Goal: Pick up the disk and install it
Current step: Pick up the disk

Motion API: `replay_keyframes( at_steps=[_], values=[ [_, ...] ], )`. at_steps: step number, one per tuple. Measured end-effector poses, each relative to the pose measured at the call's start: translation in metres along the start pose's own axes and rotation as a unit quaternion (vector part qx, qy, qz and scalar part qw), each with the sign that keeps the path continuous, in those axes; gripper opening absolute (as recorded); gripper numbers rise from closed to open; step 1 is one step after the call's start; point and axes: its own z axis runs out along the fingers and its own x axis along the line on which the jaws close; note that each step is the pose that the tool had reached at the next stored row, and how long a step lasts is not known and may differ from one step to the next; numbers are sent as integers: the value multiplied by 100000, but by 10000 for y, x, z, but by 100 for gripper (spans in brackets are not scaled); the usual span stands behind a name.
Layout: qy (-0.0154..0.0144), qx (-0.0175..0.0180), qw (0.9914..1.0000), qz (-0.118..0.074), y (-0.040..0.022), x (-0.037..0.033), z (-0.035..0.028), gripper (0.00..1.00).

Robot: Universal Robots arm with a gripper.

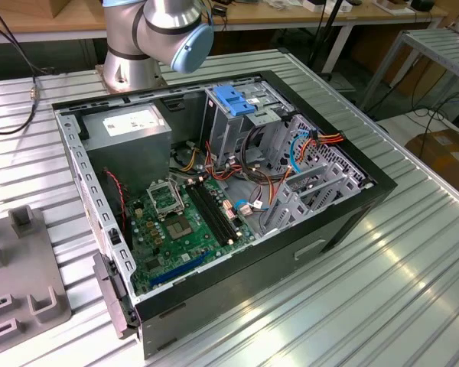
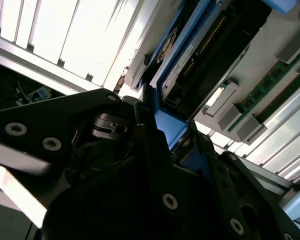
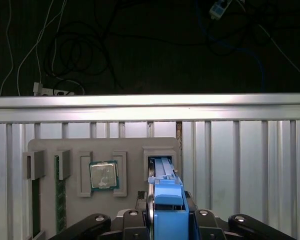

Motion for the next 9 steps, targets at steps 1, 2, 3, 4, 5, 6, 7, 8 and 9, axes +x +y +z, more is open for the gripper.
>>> replay_keyframes(
  at_steps=[1,2,3,4,5,6,7,8,9],
  values=[
    [0,-1,100000,4,0,0,0,37],
    [0,-1,100000,7,0,0,0,37],
    [-2,4,100000,8,0,0,0,37],
    [-5,15,100000,7,0,0,-3,37],
    [-11,23,100000,7,0,0,-8,37],
    [-16,29,100000,10,0,0,-14,37],
    [-7,15,100000,8,0,1,-24,37],
    [-6,9,100000,11,1,1,-37,37],
    [-8,12,100000,6,1,2,-54,37]
  ],
)
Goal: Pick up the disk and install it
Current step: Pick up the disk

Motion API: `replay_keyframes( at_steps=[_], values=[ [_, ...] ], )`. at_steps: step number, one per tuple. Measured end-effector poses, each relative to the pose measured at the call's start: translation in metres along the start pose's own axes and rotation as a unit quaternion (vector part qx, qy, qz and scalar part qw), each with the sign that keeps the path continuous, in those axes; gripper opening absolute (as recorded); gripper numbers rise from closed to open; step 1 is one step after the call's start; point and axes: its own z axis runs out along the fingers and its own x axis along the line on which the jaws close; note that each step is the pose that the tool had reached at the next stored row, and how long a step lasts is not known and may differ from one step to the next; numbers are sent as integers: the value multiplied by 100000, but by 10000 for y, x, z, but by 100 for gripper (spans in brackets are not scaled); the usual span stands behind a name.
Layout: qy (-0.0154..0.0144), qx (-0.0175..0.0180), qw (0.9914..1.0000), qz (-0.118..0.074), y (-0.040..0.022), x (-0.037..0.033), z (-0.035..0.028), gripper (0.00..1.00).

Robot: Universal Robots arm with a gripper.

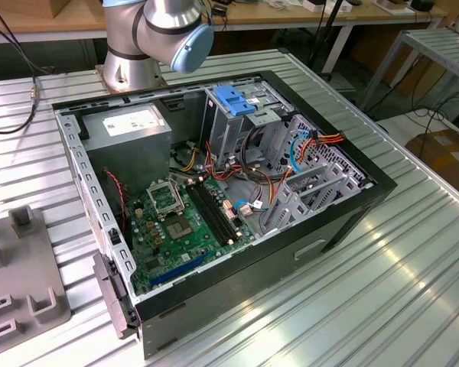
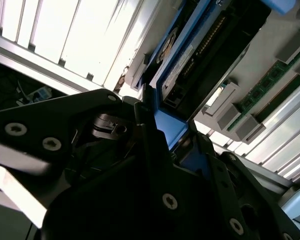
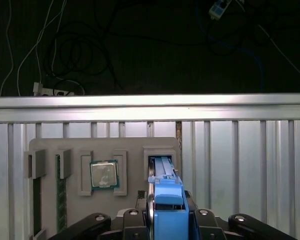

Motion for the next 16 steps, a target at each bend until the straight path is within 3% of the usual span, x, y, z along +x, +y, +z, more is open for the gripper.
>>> replay_keyframes(
  at_steps=[13,16],
  values=[
    [8,-15,100000,0,6,9,-319,37],
    [7,-9,100000,0,9,13,-425,37]
  ],
)
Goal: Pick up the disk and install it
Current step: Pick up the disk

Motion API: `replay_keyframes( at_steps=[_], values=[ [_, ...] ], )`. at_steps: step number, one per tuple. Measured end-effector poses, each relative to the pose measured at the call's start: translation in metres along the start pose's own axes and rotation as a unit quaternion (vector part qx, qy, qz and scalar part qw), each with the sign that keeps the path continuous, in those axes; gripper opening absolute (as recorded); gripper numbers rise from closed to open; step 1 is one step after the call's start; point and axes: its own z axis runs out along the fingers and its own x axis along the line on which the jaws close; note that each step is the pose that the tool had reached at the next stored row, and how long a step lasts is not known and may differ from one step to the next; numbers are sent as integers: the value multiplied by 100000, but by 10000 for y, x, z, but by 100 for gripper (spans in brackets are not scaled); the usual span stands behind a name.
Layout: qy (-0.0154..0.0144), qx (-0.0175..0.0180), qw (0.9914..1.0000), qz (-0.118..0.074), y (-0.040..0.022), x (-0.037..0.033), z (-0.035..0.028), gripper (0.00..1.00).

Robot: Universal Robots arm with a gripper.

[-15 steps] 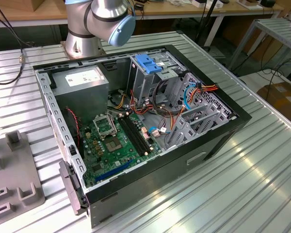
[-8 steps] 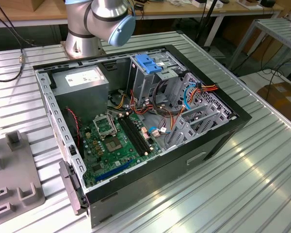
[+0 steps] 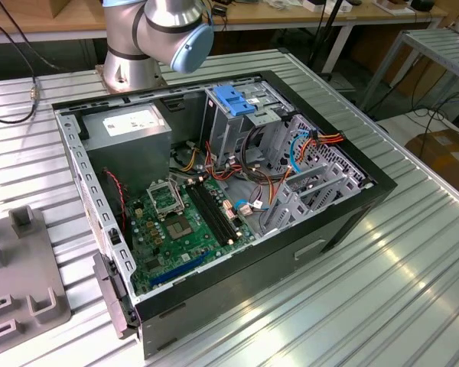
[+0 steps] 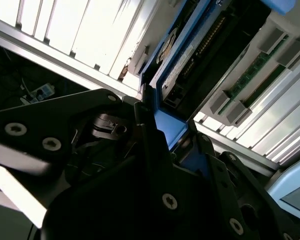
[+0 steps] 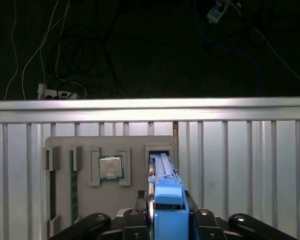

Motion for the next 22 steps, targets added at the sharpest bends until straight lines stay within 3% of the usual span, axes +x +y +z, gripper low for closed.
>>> replay_keyframes(
  at_steps=[2,7,22],
  values=[
    [2,-5,100000,0,1,1,-41,37],
    [0,-3,100000,1,5,7,-229,37],
    [0,0,100000,0,11,16,-535,37]
  ],
)
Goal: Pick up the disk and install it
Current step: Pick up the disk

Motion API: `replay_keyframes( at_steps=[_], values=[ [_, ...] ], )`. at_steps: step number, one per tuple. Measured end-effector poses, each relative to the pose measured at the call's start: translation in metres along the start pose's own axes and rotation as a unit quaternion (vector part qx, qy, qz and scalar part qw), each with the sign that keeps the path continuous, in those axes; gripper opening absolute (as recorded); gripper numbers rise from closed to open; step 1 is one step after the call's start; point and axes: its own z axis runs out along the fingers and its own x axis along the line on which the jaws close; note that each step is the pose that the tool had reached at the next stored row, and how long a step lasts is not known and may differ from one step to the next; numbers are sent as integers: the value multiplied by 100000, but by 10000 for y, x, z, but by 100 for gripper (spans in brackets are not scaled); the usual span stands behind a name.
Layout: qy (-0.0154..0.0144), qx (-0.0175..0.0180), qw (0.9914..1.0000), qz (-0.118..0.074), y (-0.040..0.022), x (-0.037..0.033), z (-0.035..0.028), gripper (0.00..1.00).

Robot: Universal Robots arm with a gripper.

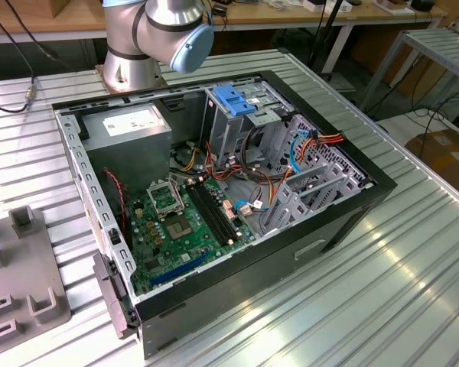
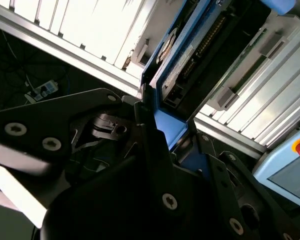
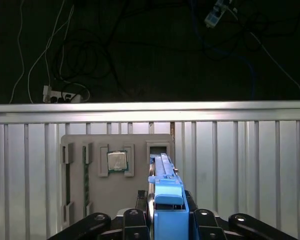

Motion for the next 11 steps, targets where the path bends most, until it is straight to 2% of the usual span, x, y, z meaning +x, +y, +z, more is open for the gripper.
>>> replay_keyframes(
  at_steps=[11],
  values=[
    [1,-1,100000,0,4,6,-207,37]
  ],
)
